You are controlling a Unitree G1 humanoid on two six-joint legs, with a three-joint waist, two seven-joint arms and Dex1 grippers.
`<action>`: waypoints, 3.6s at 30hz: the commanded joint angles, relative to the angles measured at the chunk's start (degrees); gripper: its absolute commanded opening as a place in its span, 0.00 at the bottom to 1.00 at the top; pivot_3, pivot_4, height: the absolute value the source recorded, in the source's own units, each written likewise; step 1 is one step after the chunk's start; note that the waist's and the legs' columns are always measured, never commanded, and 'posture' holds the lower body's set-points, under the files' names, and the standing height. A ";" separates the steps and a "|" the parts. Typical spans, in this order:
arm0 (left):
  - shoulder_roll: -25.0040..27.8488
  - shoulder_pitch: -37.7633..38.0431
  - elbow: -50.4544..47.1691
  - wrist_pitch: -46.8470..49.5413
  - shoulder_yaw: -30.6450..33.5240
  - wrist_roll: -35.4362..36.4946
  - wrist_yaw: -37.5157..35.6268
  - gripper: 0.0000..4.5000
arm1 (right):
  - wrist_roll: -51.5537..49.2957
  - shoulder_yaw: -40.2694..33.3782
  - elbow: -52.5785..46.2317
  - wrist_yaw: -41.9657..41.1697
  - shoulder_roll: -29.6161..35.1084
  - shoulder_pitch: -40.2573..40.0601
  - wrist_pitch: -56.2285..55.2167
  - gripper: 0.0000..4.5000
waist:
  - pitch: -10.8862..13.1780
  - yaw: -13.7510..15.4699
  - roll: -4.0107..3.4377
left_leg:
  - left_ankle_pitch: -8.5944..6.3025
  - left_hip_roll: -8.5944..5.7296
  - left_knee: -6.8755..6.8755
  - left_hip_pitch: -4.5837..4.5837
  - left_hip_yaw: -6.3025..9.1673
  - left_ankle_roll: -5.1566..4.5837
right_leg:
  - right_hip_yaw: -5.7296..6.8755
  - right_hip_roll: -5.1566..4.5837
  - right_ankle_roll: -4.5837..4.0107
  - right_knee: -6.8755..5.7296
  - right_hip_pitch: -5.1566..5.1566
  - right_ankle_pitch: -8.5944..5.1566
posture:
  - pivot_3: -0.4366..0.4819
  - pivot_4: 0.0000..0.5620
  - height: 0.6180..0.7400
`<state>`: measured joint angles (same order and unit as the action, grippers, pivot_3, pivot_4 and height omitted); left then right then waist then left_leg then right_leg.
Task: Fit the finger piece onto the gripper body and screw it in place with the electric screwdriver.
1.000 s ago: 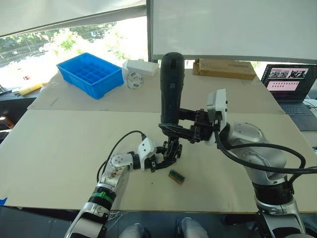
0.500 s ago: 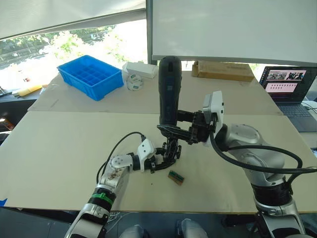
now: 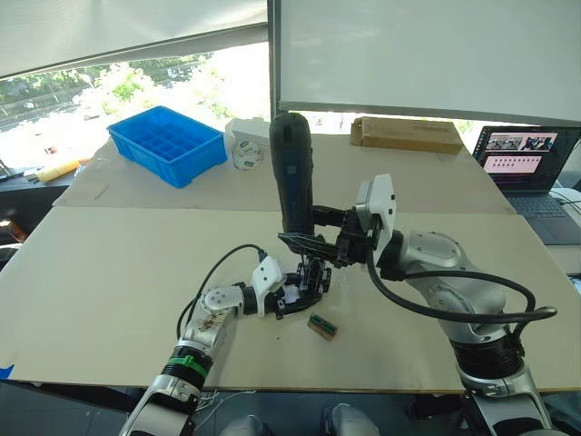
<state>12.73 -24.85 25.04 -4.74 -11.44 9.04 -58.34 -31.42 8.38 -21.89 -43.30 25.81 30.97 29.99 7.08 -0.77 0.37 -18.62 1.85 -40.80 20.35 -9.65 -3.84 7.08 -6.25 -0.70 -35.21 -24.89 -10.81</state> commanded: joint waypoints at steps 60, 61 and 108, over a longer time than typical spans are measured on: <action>26.25 13.20 -8.19 2.56 18.18 16.59 -21.51 1.00 | -18.08 -42.44 -13.49 -12.61 18.32 -28.84 -5.35 0.42 | 0.39 1.04 -0.09 | 0.02 0.08 0.02 0.88 0.21 0.01 | 0.13 -0.16 -0.05 0.15 -0.68 0.01 | 0.48 0.27 1.00; 27.35 13.38 -7.43 2.22 18.94 16.69 -22.43 1.00 | -16.93 -43.14 -13.36 -14.46 18.13 -32.16 -6.57 0.42 | 0.40 1.39 -0.09 | 0.01 0.05 0.01 0.91 0.22 -0.01 | 0.13 -0.15 -0.02 0.15 -0.69 0.01 | 0.48 0.27 1.00; 6.83 6.85 -12.70 1.76 -6.72 0.29 -10.41 1.00 | -3.69 -11.05 -15.26 -9.68 4.81 -26.34 -20.49 0.42 | 0.80 2.00 -0.01 | -0.03 -0.11 -0.24 0.75 0.20 -0.11 | 0.13 0.12 0.13 0.13 -0.38 0.03 | 0.48 0.27 1.00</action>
<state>20.53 -17.93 11.53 -3.36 -16.15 9.80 -68.91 -34.73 -2.24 -35.93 -52.82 31.00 3.89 12.29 7.88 1.23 0.36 -18.65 1.74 -41.04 21.10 -9.45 -3.96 7.21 -6.14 -0.58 -35.09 -25.27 -10.78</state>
